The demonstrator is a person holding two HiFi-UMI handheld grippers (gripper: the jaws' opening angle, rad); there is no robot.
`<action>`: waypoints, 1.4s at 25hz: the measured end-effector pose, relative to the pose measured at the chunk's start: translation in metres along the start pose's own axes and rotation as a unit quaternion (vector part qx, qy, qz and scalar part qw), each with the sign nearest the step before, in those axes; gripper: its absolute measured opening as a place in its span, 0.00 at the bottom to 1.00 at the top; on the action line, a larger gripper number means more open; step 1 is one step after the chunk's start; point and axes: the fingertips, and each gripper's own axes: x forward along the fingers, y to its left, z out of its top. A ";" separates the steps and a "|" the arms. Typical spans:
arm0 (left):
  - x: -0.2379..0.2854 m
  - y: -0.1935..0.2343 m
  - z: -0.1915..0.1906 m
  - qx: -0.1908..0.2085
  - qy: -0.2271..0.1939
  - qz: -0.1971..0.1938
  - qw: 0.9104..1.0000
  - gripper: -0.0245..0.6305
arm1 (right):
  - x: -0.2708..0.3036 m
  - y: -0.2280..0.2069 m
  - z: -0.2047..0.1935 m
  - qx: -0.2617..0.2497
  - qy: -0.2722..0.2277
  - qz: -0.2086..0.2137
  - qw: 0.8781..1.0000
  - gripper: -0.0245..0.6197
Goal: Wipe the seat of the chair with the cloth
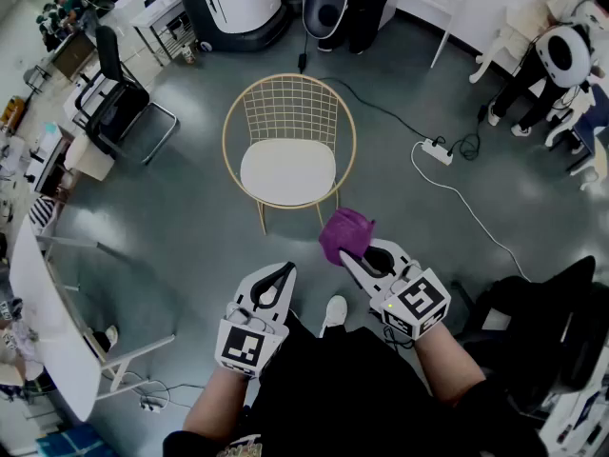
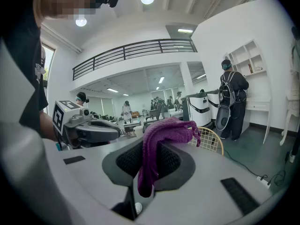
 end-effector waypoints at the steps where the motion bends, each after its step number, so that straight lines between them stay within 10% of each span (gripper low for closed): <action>1: 0.000 0.001 -0.001 -0.001 0.001 0.000 1.000 0.05 | 0.001 0.001 0.000 0.000 0.000 0.000 1.000 0.13; 35: -0.038 0.130 -0.004 -0.008 0.004 -0.007 1.000 0.05 | 0.124 0.029 0.036 0.020 0.005 -0.001 1.000 0.13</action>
